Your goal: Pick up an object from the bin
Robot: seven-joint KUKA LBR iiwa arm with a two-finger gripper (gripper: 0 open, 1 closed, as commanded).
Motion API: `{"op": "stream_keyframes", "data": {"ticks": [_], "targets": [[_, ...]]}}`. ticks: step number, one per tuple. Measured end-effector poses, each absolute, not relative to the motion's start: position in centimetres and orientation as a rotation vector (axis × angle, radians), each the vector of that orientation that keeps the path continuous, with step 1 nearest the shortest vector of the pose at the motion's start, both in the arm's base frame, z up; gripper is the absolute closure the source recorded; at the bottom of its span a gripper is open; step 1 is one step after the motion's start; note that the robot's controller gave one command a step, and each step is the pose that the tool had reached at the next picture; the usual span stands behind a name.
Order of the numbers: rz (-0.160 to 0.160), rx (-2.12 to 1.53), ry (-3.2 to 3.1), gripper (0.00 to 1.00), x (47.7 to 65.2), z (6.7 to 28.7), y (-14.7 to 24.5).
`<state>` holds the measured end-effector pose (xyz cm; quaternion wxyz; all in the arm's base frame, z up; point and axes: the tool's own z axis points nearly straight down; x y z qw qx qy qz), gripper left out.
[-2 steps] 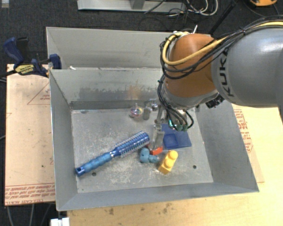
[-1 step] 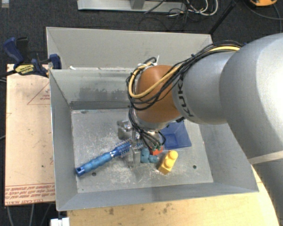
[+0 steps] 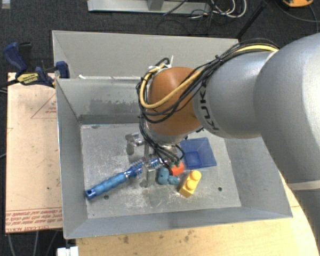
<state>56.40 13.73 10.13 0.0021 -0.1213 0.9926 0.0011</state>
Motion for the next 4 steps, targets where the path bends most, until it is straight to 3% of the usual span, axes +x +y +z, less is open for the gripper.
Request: {"op": "stream_keyframes", "data": {"ticks": [1, 2, 3, 4], "targets": [[0.003, -0.379, 3.116, 0.0, 56.0, 11.0, 14.8], [0.002, -0.426, 3.115, 0.0, 55.7, 6.8, 14.7], [0.004, -0.423, 3.113, 0.0, 55.7, 6.8, 14.8], [0.005, -0.423, 3.112, 1.0, 55.8, 6.9, 14.8]]}}
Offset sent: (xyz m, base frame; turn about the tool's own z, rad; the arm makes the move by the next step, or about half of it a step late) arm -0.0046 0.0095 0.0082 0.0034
